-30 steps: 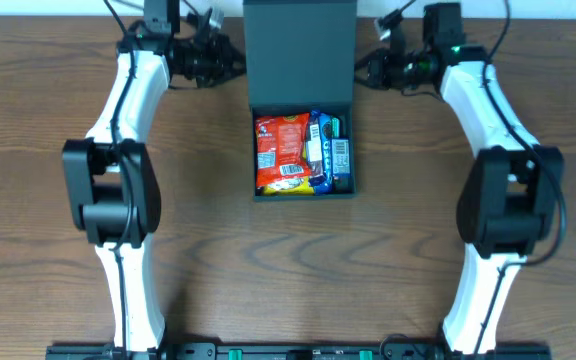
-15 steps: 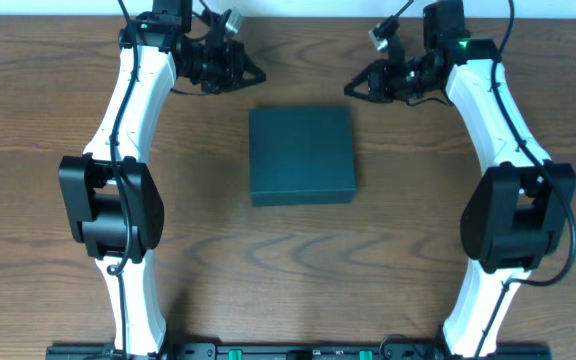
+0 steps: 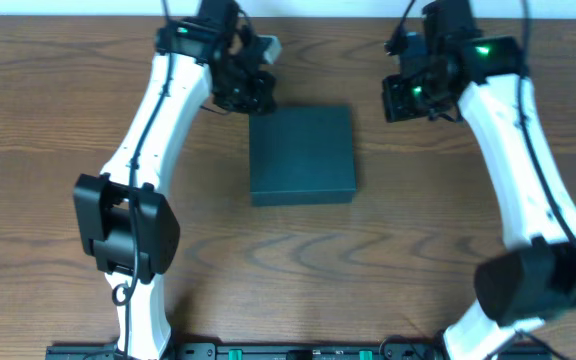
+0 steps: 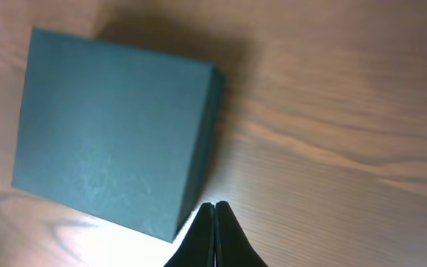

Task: Pack container

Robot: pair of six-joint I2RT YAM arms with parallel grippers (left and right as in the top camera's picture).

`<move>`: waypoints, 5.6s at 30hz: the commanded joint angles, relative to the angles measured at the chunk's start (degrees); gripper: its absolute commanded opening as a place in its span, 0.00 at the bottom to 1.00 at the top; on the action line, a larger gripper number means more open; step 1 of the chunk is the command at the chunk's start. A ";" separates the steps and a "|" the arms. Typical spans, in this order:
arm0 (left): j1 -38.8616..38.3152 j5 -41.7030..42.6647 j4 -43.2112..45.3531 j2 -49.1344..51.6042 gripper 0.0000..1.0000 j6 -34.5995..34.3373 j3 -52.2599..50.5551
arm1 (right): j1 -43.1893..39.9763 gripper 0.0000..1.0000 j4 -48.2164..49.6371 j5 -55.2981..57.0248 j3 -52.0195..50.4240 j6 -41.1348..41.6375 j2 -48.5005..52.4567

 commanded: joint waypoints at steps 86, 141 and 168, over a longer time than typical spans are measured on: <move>16.63 -32.04 37.29 -112.30 0.95 -21.29 -98.90 | -1.16 0.99 6.27 6.69 0.26 -1.77 -10.97; 16.63 -34.40 37.73 -119.14 0.95 -21.03 -107.54 | 3.54 0.99 6.08 6.73 0.26 -1.81 -20.57; 16.63 -34.40 37.73 -119.14 0.95 -21.05 -107.51 | -2.86 0.99 29.49 9.03 -79.69 5.84 -98.27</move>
